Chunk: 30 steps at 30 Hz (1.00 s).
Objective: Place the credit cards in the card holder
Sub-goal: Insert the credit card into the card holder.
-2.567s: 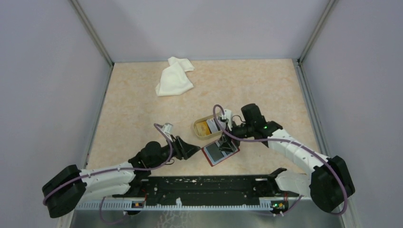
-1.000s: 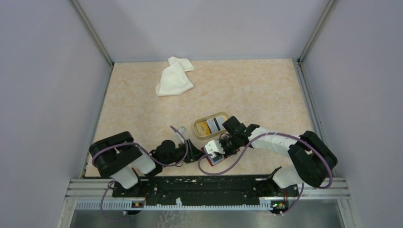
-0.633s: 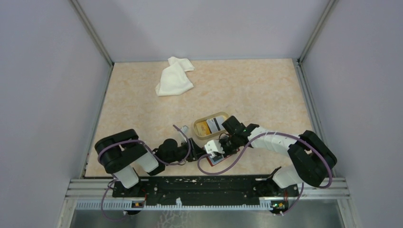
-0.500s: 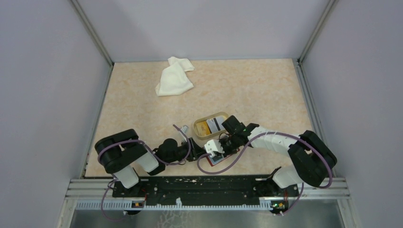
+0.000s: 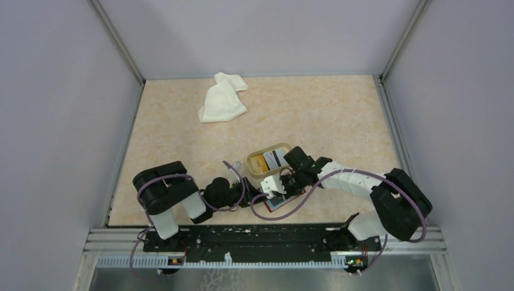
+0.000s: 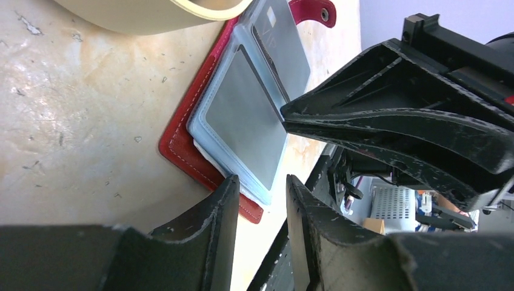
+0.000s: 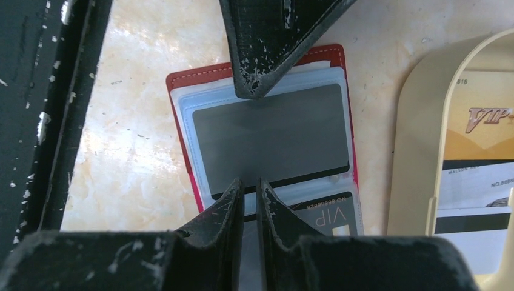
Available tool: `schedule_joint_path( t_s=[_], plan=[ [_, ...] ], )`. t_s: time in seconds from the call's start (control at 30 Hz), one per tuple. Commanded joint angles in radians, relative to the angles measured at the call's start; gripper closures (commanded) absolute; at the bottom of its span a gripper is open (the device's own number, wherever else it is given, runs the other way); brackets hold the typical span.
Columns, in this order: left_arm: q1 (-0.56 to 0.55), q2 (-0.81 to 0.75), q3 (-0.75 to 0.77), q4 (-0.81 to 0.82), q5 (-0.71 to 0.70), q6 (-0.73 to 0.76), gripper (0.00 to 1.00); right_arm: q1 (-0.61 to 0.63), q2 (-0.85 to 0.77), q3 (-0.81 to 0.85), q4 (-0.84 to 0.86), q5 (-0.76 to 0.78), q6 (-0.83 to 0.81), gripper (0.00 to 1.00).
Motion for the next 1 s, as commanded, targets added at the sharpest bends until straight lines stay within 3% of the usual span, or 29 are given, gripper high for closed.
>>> schedule_joint_path(
  t_s=[0.0, 0.43, 0.97],
  plan=[
    [-0.003, 0.026, 0.013, 0.077, -0.013, -0.012, 0.59, 0.0, 0.037, 0.014, 0.028, 0.036, 0.014, 0.87],
    [-0.003, 0.024, -0.001, 0.116, -0.01, -0.017, 0.59, 0.029, 0.106, 0.028, 0.002, 0.069, 0.01, 0.87],
    [-0.003, -0.094, -0.008, 0.018, -0.018, -0.005, 0.6, 0.029, 0.116, 0.034, -0.007, 0.066, 0.01, 0.87]
  ],
)
